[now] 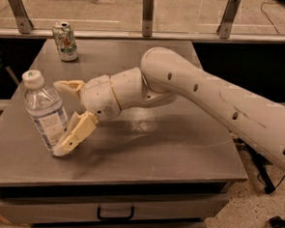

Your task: Pick blue plastic bottle

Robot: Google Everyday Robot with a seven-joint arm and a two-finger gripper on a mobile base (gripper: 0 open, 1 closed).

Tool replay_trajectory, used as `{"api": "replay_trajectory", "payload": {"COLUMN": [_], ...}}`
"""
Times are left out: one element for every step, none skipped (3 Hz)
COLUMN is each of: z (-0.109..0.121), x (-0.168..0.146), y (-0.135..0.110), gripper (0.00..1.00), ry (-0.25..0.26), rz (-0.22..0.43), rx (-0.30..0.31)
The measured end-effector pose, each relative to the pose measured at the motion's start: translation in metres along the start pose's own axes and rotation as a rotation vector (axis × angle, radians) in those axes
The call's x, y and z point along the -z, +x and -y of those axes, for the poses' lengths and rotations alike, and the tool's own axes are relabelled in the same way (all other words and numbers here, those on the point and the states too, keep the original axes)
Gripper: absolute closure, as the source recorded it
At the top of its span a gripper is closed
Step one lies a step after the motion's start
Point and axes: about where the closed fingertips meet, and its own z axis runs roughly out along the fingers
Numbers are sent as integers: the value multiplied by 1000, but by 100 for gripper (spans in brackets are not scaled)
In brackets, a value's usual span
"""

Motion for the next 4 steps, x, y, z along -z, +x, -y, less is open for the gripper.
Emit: {"api": "replay_trajectory", "payload": {"z": [-6, -11, -16, -11], "x": [-9, -16, -17, 4], "y": [-4, -8, -10, -17], "gripper": [16, 40, 62, 86], "ry": [-21, -40, -40, 23], "rz": [39, 67, 79, 57], "rx": [-20, -46, -69, -52]}}
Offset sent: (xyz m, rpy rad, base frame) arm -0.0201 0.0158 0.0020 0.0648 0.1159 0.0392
